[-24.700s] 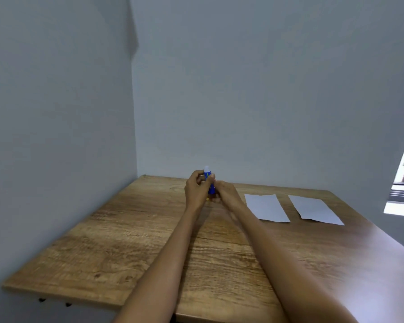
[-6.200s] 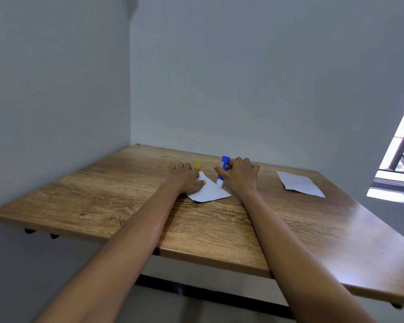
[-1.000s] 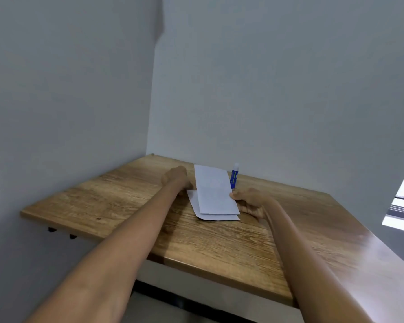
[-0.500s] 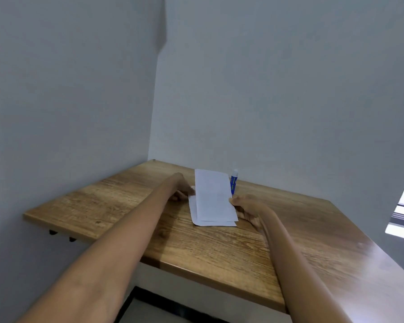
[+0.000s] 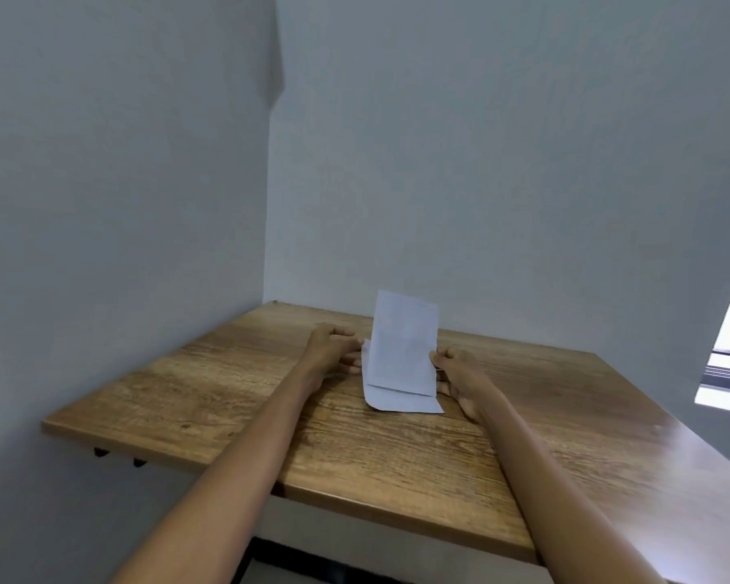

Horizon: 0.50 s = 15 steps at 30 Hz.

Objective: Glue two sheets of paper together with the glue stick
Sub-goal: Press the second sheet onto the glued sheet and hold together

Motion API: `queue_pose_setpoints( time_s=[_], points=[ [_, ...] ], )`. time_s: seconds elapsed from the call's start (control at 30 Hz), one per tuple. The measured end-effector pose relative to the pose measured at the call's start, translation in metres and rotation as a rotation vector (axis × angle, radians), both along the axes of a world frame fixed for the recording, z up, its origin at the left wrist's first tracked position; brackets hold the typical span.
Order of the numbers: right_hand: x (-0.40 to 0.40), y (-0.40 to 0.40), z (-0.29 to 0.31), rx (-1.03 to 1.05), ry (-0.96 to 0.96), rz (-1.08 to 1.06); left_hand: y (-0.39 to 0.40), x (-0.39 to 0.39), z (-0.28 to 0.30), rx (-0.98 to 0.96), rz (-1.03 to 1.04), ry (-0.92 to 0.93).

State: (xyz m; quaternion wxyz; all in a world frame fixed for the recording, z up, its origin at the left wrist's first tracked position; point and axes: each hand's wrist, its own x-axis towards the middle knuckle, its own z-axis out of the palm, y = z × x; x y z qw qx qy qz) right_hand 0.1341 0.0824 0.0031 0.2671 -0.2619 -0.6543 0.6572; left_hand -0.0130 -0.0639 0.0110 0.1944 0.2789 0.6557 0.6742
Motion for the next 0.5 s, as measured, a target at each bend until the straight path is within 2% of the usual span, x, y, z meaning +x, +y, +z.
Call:
queue_pose_setpoints(
  time_s=[0.1, 0.23, 0.3, 0.37, 0.43, 0.5],
  points=[
    [0.000, -0.001, 0.001, -0.008, 0.015, -0.008, -0.001, 0.001, 0.000, -0.100, -0.086, -0.018],
    [0.000, 0.001, 0.001, -0.072, 0.058, -0.039, 0.001, 0.008, -0.003, -0.109, -0.142, 0.072],
    [-0.001, 0.000, 0.001, -0.092, 0.085, -0.059, 0.002, 0.006, -0.005, -0.086, -0.097, 0.126],
    [-0.001, -0.001, 0.004, -0.066, 0.123, -0.124, 0.003, 0.000, -0.006, -0.019, 0.039, 0.155],
    [-0.002, -0.001, 0.009, 0.027, 0.178, -0.201, 0.003, -0.006, -0.004, 0.077, 0.161, 0.197],
    [-0.003, -0.001, 0.015, 0.140, 0.203, -0.250, 0.002, -0.006, -0.001, 0.140, 0.183, 0.244]
  ],
)
